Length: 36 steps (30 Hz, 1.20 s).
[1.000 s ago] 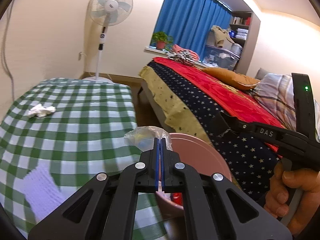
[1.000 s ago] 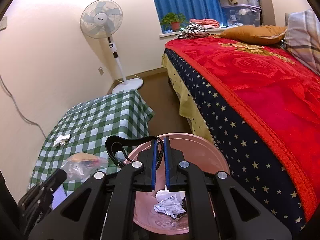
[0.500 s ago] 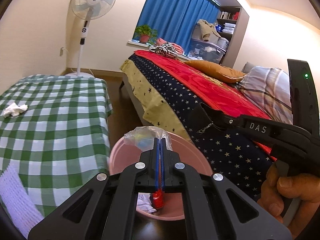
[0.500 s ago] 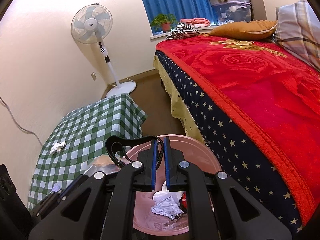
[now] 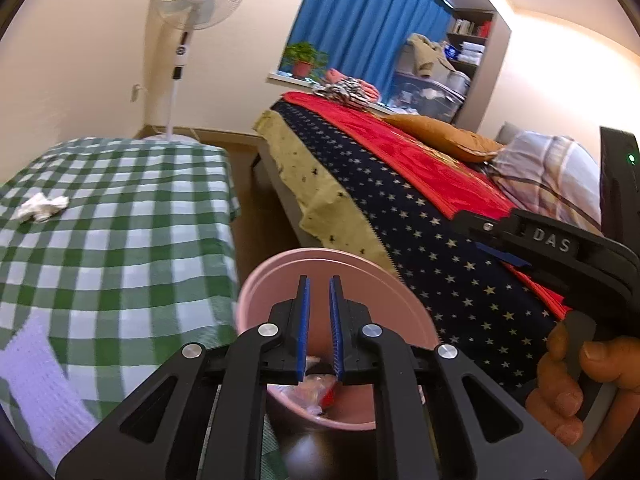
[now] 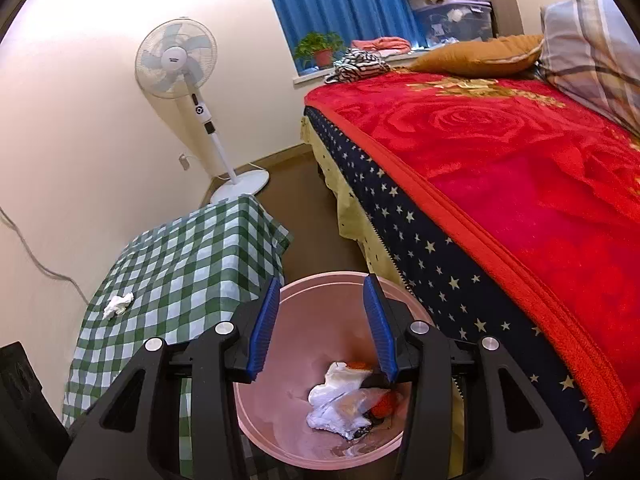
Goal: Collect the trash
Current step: 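Open both tools to drop the strap and clear bag into the bin, then move both tools back over the white foam mesh sleeve and tissue, then close the left tool on the white foam mesh sleeve and lift it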
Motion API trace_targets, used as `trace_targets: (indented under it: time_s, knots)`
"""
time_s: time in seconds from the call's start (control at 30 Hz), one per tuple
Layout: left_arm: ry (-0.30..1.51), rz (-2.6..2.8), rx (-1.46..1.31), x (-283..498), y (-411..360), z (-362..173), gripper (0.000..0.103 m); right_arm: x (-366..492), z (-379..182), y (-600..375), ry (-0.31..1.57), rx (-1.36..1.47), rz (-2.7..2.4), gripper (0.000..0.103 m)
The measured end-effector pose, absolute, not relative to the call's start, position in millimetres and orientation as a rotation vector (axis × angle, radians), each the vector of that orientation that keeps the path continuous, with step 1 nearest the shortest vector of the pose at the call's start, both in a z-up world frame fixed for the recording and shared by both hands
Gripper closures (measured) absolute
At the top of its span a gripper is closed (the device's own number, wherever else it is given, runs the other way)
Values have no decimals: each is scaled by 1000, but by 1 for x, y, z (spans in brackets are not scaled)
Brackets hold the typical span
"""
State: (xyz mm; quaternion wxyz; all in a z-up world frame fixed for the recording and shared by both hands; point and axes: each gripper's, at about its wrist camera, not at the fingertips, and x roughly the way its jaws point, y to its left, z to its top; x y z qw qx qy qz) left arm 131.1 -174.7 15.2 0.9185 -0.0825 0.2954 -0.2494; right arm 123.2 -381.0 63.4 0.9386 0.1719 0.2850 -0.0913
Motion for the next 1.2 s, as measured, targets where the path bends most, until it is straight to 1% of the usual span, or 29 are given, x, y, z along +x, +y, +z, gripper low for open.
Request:
trace_targets:
  time_s: [0.2, 0.37, 0.57, 0.6, 0.63, 0.7, 0.77, 0.83, 0.87, 1.1, 1.17, 1.2]
  knots:
    - [602, -416, -174, 123, -139, 16, 93, 118, 67, -367, 570, 305, -142, 58]
    - [611, -287, -195, 118, -93, 13, 93, 120, 65, -348, 591, 270, -96, 58]
    - [681, -52, -210, 115, -28, -3, 92, 126, 63, -321, 603, 242, -38, 59]
    - [696, -28, -214, 116, -21, -6, 88, 126, 63, -317, 603, 239, -31, 59]
    - [709, -6, -222, 116, -14, -9, 81, 128, 63, -310, 604, 236, -18, 59]
    - [737, 41, -237, 116, 0, -18, 72, 130, 63, -301, 605, 233, -2, 59]
    - [773, 59, -243, 118, 6, -26, 71, 134, 62, -290, 610, 224, 17, 59]
    - [814, 67, -232, 122, 7, -35, 57, 138, 61, -279, 615, 213, 37, 59]
    - [823, 73, -227, 123, 7, -38, 56, 140, 60, -273, 618, 206, 47, 59]
    - [887, 104, -217, 131, 8, -57, 57, 149, 53, -253, 639, 183, 92, 59]
    - [892, 91, -221, 135, 9, -57, 69, 152, 50, -249, 645, 175, 100, 59]
    - [896, 77, -221, 137, 8, -57, 79, 154, 48, -247, 649, 171, 105, 59]
